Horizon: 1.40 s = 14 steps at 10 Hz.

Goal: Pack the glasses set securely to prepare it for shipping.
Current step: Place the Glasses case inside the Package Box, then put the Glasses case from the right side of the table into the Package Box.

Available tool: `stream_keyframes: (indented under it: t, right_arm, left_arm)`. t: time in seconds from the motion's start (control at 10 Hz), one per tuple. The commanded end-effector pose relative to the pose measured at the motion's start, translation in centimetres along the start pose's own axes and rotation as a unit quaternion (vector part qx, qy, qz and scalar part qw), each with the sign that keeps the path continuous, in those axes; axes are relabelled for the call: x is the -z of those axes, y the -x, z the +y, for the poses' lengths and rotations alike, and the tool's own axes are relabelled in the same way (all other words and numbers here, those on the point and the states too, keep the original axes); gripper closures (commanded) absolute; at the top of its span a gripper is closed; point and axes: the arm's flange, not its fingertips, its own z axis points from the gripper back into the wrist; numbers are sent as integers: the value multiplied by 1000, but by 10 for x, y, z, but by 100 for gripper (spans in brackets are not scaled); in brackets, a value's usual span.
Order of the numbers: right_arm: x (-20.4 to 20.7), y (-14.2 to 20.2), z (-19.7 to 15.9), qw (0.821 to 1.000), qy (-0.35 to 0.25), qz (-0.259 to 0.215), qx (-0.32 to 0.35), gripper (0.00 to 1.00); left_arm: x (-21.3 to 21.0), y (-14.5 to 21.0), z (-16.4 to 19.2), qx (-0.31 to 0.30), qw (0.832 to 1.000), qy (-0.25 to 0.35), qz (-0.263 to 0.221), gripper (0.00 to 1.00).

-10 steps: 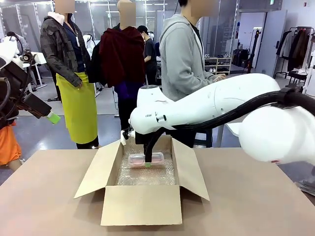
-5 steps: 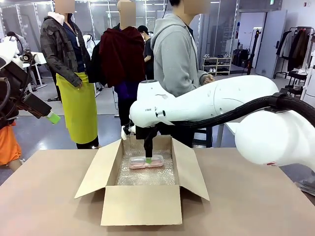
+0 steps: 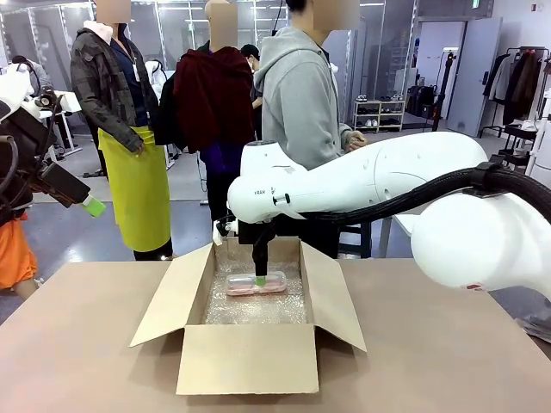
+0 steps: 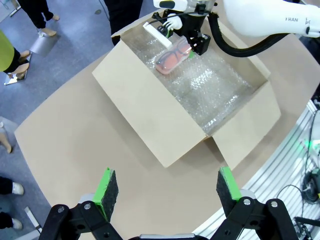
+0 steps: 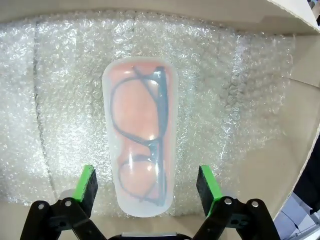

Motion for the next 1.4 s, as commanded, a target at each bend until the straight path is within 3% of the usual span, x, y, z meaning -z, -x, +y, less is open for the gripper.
stream_keyframes:
  t: [0.0, 0.8, 1.1, 1.3]
  right_arm:
    - [0, -2, 1, 1000, 2, -2, -2, 0]
    - [0, 0, 0, 1000, 0, 0, 0, 0]
    - [-80, 33, 22, 998, -12, -46, 38, 0]
    - [-103, 47, 28, 998, 2, -46, 53, 0]
  left_arm:
    - [-2, 0, 0, 1, 1000, 5, -4, 0]
    - [-2, 0, 0, 1, 1000, 5, -4, 0]
    - [-2, 0, 0, 1, 1000, 5, -4, 0]
    - [-2, 0, 0, 1, 1000, 5, -4, 0]
